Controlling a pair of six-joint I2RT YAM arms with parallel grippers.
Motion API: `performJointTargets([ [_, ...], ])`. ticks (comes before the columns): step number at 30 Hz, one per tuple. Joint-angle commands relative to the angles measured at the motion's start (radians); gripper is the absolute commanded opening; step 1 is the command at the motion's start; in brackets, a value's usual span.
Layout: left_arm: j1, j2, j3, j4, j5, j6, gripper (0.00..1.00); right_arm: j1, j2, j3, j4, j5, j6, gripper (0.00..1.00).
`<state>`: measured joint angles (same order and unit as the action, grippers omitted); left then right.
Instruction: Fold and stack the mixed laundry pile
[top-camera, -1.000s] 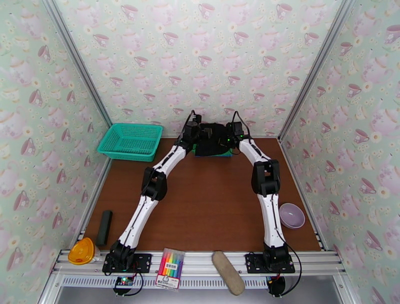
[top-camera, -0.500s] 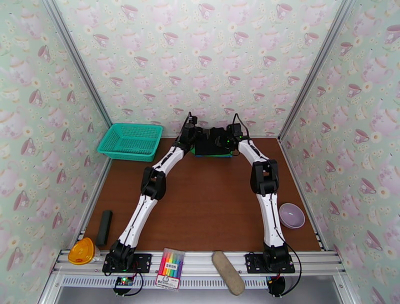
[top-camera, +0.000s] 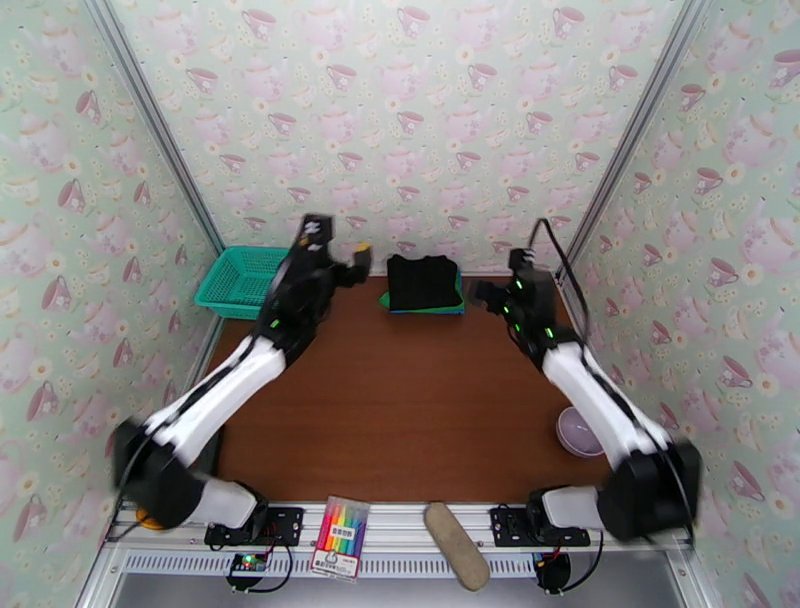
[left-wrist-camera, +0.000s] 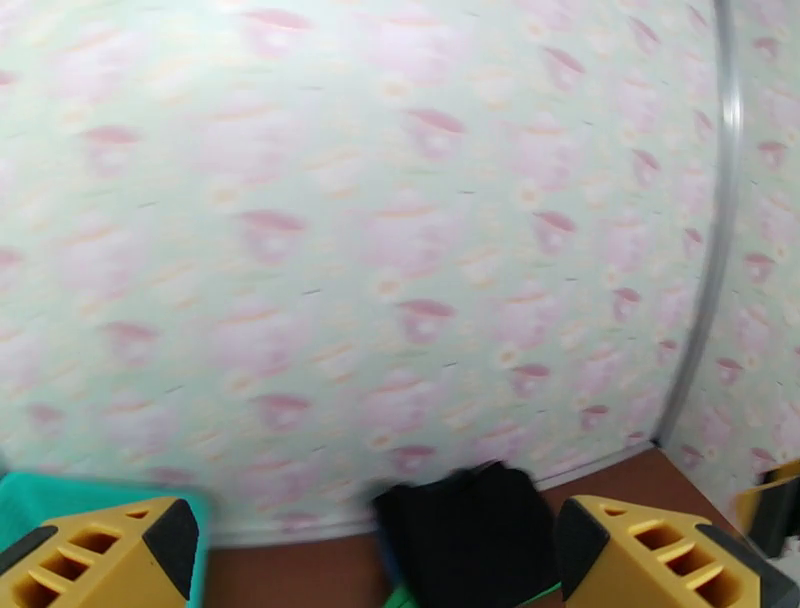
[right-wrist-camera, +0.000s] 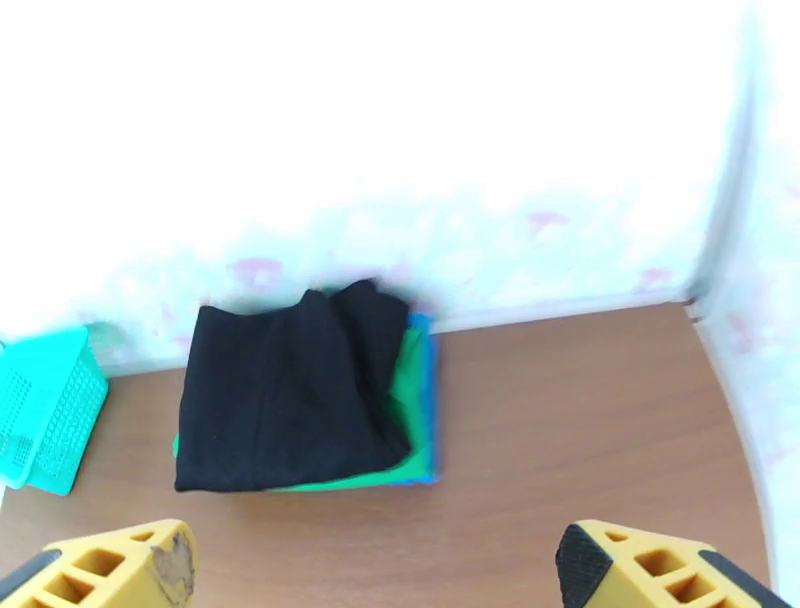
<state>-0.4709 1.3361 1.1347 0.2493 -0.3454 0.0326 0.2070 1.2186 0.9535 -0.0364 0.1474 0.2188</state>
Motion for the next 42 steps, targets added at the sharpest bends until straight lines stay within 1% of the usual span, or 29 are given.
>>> performJointTargets([
  [1, 0.034, -0.058, -0.333, -0.034, -0.212, -0.001, 1.00, -0.008, -0.104, -0.295, 0.204, 0.185, -0.050, 1.00],
  [3, 0.064, -0.121, -0.514, 0.061, -0.258, -0.030, 1.00, -0.008, -0.174, -0.433, 0.297, 0.171, -0.100, 1.00],
  [5, 0.110, -0.139, -0.669, 0.219, -0.268, -0.036, 1.00, -0.010, -0.195, -0.553, 0.431, 0.164, -0.132, 1.00],
  [6, 0.140, -0.167, -0.662, 0.133, -0.293, -0.104, 1.00, -0.009, -0.183, -0.610, 0.536, 0.158, -0.156, 1.00],
  [7, 0.192, -0.183, -0.679, 0.151, -0.209, -0.094, 1.00, -0.009, -0.148, -0.651, 0.619, 0.158, -0.174, 1.00],
  [8, 0.223, -0.181, -0.716, 0.245, -0.182, -0.083, 1.00, -0.011, -0.109, -0.672, 0.672, 0.165, -0.182, 1.00],
  [9, 0.254, -0.161, -0.760, 0.369, -0.179, -0.078, 1.00, -0.012, -0.054, -0.682, 0.715, 0.174, -0.190, 1.00],
  [10, 0.279, -0.132, -0.794, 0.457, -0.165, -0.067, 1.00, -0.014, 0.003, -0.681, 0.772, 0.190, -0.196, 1.00],
  [11, 0.302, -0.109, -0.802, 0.512, -0.179, -0.056, 1.00, -0.014, 0.016, -0.658, 0.735, 0.180, -0.196, 1.00],
  [12, 0.310, -0.128, -0.790, 0.446, -0.161, -0.052, 1.00, -0.020, 0.041, -0.647, 0.769, 0.136, -0.205, 1.00],
  [13, 0.319, -0.136, -0.788, 0.415, -0.139, -0.033, 1.00, -0.022, 0.086, -0.664, 0.882, 0.113, -0.228, 1.00],
  [14, 0.319, -0.127, -0.797, 0.418, -0.143, -0.013, 1.00, -0.021, 0.118, -0.660, 0.919, 0.106, -0.266, 1.00],
  [15, 0.319, -0.107, -0.822, 0.445, -0.155, 0.000, 1.00, -0.026, 0.148, -0.652, 0.946, 0.089, -0.288, 1.00],
  [16, 0.320, -0.081, -0.850, 0.482, -0.163, 0.011, 1.00, -0.047, 0.198, -0.657, 1.010, 0.055, -0.288, 1.00],
  [17, 0.305, -0.072, -0.868, 0.543, -0.209, 0.027, 1.00, -0.078, 0.262, -0.654, 1.047, 0.012, -0.267, 1.00],
  [18, 0.305, -0.093, -0.877, 0.526, -0.149, 0.030, 1.00, -0.112, 0.365, -0.669, 1.213, -0.054, -0.249, 1.00],
  [19, 0.314, -0.096, -0.884, 0.539, -0.098, 0.032, 1.00, -0.120, 0.386, -0.680, 1.256, -0.053, -0.237, 1.00],
  [20, 0.321, -0.079, -0.892, 0.582, -0.072, 0.034, 1.00, -0.142, 0.325, -0.660, 1.099, -0.085, -0.221, 1.00],
  [21, 0.322, -0.050, -0.896, 0.642, -0.056, 0.042, 1.00, -0.166, 0.306, -0.623, 1.012, -0.137, -0.209, 1.00],
  [22, 0.322, -0.016, -0.899, 0.701, -0.036, 0.049, 1.00, -0.172, 0.333, -0.608, 1.035, -0.166, -0.206, 1.00],
  [23, 0.323, 0.034, -0.899, 0.771, 0.000, 0.078, 1.00, -0.177, 0.333, -0.585, 0.985, -0.189, -0.210, 1.00],
  [24, 0.326, 0.117, -0.893, 0.842, 0.018, 0.090, 1.00, -0.182, 0.320, -0.558, 0.917, -0.196, -0.210, 1.00],
  [25, 0.331, 0.212, -0.887, 0.920, 0.027, 0.095, 1.00, -0.187, 0.329, -0.566, 0.953, -0.198, -0.201, 1.00],
  [26, 0.326, 0.317, -0.875, 1.063, 0.004, 0.135, 1.00, -0.191, 0.332, -0.569, 0.956, -0.200, -0.196, 1.00],
  [27, 0.322, 0.278, -0.865, 0.963, 0.000, 0.105, 1.00, -0.192, 0.325, -0.563, 0.934, -0.196, -0.198, 1.00],
  [28, 0.362, 0.209, -0.842, 0.810, 0.066, 0.058, 1.00, -0.192, 0.327, -0.565, 0.944, -0.192, -0.197, 1.00],
  [29, 0.403, 0.193, -0.802, 0.700, 0.108, 0.019, 1.00, -0.191, 0.331, -0.565, 0.945, -0.189, -0.196, 1.00],
  [30, 0.421, 0.220, -0.776, 0.705, 0.090, 0.005, 1.00, -0.192, 0.327, -0.561, 0.936, -0.185, -0.198, 1.00],
  [42, 0.413, 0.221, -0.783, 0.718, 0.080, 0.009, 1.00, -0.187, 0.328, -0.558, 0.930, -0.168, -0.197, 1.00],
])
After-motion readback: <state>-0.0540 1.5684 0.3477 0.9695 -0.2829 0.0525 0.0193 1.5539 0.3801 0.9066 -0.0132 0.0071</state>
